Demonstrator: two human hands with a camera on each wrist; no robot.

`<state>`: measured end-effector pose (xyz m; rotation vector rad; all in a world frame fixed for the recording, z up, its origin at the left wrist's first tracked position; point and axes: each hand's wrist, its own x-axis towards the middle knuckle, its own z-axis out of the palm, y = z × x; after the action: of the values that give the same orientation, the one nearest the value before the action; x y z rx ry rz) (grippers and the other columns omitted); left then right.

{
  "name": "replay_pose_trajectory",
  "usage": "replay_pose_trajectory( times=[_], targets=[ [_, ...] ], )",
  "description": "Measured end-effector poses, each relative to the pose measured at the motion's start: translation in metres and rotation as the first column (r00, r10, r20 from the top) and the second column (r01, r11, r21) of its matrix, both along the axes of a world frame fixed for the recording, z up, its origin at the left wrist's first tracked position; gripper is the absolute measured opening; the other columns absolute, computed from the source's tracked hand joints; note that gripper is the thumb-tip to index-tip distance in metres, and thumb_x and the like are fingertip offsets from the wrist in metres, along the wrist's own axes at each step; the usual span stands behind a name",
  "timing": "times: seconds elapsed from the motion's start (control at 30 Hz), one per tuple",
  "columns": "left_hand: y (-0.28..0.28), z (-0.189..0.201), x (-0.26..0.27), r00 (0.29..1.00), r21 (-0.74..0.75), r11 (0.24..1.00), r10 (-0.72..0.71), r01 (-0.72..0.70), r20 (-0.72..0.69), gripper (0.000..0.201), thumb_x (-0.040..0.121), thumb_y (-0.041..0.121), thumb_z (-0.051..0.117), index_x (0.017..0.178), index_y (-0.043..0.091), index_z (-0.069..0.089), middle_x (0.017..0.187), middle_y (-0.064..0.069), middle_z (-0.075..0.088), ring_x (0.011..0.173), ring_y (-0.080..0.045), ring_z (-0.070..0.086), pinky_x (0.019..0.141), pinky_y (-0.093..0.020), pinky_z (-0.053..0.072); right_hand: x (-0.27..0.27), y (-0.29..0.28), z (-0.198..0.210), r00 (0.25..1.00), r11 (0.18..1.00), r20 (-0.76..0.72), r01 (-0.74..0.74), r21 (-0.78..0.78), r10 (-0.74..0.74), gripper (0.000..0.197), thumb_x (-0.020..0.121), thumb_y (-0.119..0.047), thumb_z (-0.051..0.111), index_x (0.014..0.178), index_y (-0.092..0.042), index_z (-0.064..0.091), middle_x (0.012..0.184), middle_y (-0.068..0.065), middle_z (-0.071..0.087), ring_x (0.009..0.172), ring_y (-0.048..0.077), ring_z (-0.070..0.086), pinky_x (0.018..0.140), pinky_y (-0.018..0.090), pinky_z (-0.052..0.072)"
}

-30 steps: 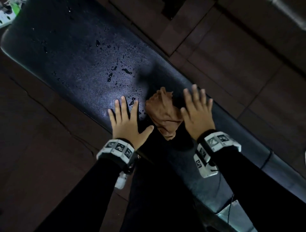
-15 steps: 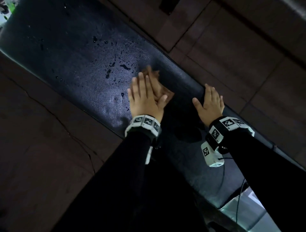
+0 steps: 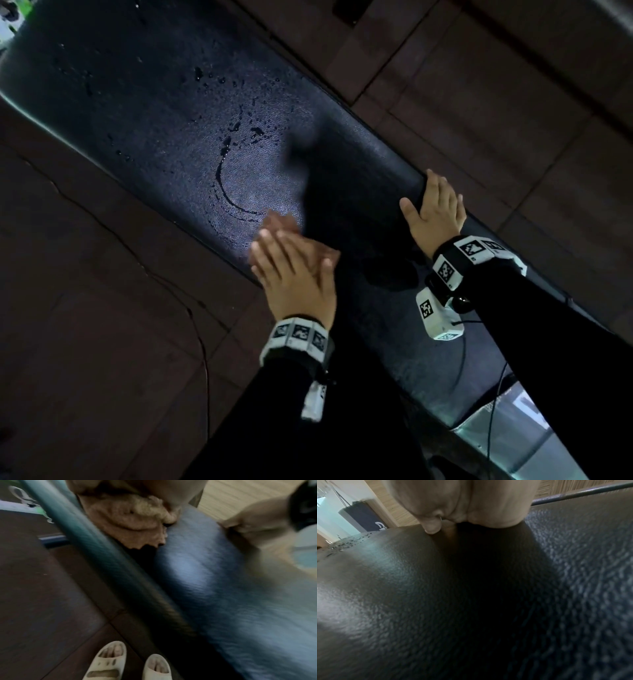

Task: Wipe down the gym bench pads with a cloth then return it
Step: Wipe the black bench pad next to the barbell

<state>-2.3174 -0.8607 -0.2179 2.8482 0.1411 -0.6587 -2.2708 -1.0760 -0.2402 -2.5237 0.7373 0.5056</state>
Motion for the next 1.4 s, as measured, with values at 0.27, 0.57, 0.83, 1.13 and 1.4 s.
replay_pose_trajectory(
  times=[0.27,0.57,0.83,1.13,1.4],
  targets=[
    [-0.025,-0.013,0.064,0.964,0.035,0.969,-0.245,0.243,0.098,0.082,0.091,0.063,0.023,0.15,0.007,0.008,0.158,-0.016,0.005,0.145,-0.038,0.001,0.117,-0.052,0.005,-0.002,-0.002,-0.006,0.999,1.0,0.04,0.003,-0.022,-0.002,0.066,0.095,-0.043,0.043,0.148,-0.014,0.017,0.153,0.011,0.022,0.143,0.023,0.015,0.115,0.039,0.0],
    [0.054,-0.015,0.075,0.983,0.06,0.996,0.053,-0.064,0.173,0.07,0.099,0.046,0.028,0.149,0.001,0.008,0.156,-0.023,0.004,0.144,-0.041,0.002,0.116,-0.051,0.013,-0.002,-0.002,-0.01,0.998,1.0,0.061,0.008,-0.021,-0.007,0.065,0.095,-0.042,0.044,0.148,-0.014,0.018,0.153,0.01,0.023,0.143,0.022,0.015,0.115,0.039,0.0],
    [-0.005,-0.01,0.004,0.993,-0.049,0.999,-0.008,0.014,0.119,0.076,0.092,0.057,0.029,0.148,0.006,0.023,0.155,-0.024,0.014,0.141,-0.048,0.007,0.113,-0.056,0.007,-0.004,-0.003,-0.012,0.998,0.999,0.063,0.001,-0.033,0.002,0.066,0.095,-0.044,0.042,0.148,-0.015,0.017,0.153,0.012,0.022,0.142,0.023,0.015,0.115,0.04,0.001],
    [0.036,-0.021,0.067,0.983,0.028,1.0,-0.003,-0.002,0.185,0.067,0.098,0.051,0.021,0.151,0.012,0.006,0.158,-0.018,-0.001,0.143,-0.042,-0.005,0.116,-0.05,0.005,-0.001,-0.005,-0.003,1.0,0.999,0.006,0.002,0.034,-0.002,0.066,0.095,-0.043,0.042,0.149,-0.017,0.015,0.154,0.01,0.018,0.144,0.021,0.011,0.116,0.039,-0.001],
    [0.056,-0.023,0.043,0.832,-0.247,0.876,0.475,-0.414,0.286,0.068,0.096,0.029,0.049,0.144,-0.009,0.019,0.149,-0.037,0.011,0.138,-0.05,0.018,0.115,-0.05,0.017,0.008,0.007,0.019,1.0,0.999,-0.001,0.03,0.015,-0.03,0.071,0.094,-0.042,0.047,0.149,-0.012,0.016,0.158,0.006,0.009,0.145,0.018,0.009,0.117,0.042,0.0]
  ],
)
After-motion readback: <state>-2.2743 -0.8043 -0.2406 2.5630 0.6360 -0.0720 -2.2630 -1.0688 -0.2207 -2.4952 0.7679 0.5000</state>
